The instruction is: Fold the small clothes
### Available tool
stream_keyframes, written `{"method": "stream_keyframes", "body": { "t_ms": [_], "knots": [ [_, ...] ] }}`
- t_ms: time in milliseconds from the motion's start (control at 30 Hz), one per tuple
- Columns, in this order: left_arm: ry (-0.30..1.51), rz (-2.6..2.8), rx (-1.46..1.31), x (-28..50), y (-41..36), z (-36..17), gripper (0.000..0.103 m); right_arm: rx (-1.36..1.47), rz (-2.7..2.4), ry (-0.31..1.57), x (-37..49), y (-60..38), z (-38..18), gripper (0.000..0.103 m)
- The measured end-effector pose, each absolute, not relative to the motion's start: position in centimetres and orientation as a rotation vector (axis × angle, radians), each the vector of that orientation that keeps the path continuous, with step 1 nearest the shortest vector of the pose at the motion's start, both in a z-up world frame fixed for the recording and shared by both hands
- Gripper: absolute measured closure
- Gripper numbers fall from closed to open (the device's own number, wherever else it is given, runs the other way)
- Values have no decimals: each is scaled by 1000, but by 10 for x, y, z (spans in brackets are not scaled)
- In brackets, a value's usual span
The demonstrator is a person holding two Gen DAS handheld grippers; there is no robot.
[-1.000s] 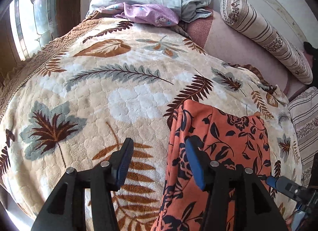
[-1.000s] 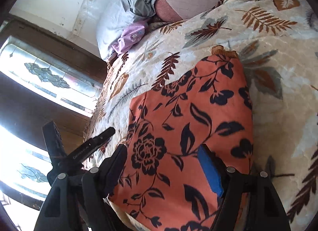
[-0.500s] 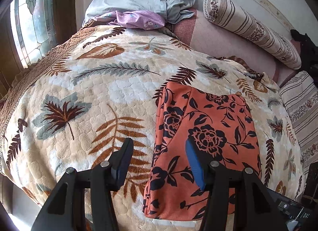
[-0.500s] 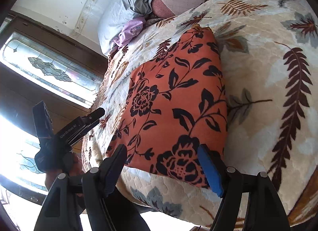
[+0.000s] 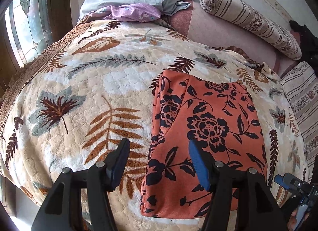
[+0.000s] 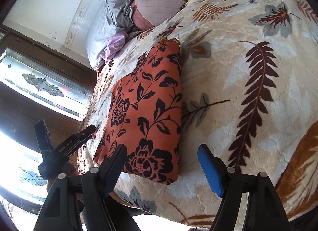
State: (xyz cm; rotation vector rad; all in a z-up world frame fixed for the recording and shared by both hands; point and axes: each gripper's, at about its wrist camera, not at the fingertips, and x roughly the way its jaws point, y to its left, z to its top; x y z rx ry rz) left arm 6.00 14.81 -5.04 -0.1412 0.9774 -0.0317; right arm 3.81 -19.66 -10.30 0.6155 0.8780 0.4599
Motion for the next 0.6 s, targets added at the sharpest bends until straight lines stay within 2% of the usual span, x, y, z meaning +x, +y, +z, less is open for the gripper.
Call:
{"method": "stream_keyframes", "body": {
  "t_ms": [333,400,467,600],
  "knots": [
    [1003,-92,-184,68,151,-56,40,651,445,907,61,-197,-113,22],
    [1001,-113,-194,69,150,-56,30,664,435,902,65,-200,-112,12],
    [1001,-125,-183,71,146,-56,30,684,428,893,72,-202,-111,7],
    [1025,-131,-149,80,138,-62,30,736,432,919,96,-206,-116,7]
  ]
}}
